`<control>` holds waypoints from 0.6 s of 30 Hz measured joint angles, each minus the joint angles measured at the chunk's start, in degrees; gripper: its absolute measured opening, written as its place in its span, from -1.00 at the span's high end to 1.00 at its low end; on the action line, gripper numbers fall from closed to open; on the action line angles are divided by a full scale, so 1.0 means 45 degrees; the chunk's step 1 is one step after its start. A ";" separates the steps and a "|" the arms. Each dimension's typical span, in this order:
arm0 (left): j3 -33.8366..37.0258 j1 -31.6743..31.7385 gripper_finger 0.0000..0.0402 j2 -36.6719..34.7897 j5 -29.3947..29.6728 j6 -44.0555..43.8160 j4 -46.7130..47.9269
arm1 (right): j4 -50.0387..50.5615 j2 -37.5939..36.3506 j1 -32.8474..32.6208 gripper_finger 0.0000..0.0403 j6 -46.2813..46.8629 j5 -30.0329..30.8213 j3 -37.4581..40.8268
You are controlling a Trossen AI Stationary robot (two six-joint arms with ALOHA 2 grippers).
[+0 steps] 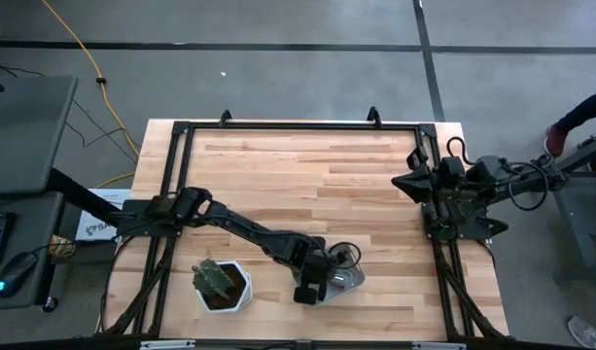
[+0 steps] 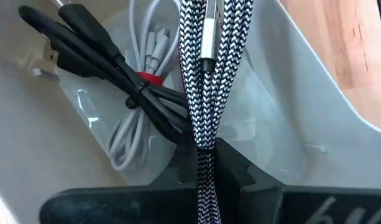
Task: Pick and place USB-C Cables
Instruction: Put the black and white charger cable into the gray bin
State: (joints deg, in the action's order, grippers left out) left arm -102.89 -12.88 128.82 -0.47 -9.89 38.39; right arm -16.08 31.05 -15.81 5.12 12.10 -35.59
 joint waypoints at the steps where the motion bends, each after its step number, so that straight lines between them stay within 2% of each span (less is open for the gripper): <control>1: 0.0000 0.0000 1.00 0.0000 0.0000 -0.0040 0.0032 | 0.0000 0.0000 0.0000 1.00 -0.0004 0.0004 0.0000; 9: 0.0000 0.0000 0.91 0.0037 0.0010 -0.0097 0.0019 | 0.0039 0.0001 -0.0003 1.00 -0.0002 0.0096 0.0000; 18: 0.0000 0.0097 0.46 0.0041 0.0007 -0.0792 -0.0044 | 0.0087 0.0000 -0.0005 1.00 -0.0004 0.0092 0.0000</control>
State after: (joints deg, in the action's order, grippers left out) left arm -102.89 -12.45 129.01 -0.44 -13.45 38.20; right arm -15.68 31.05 -15.84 5.10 12.51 -35.59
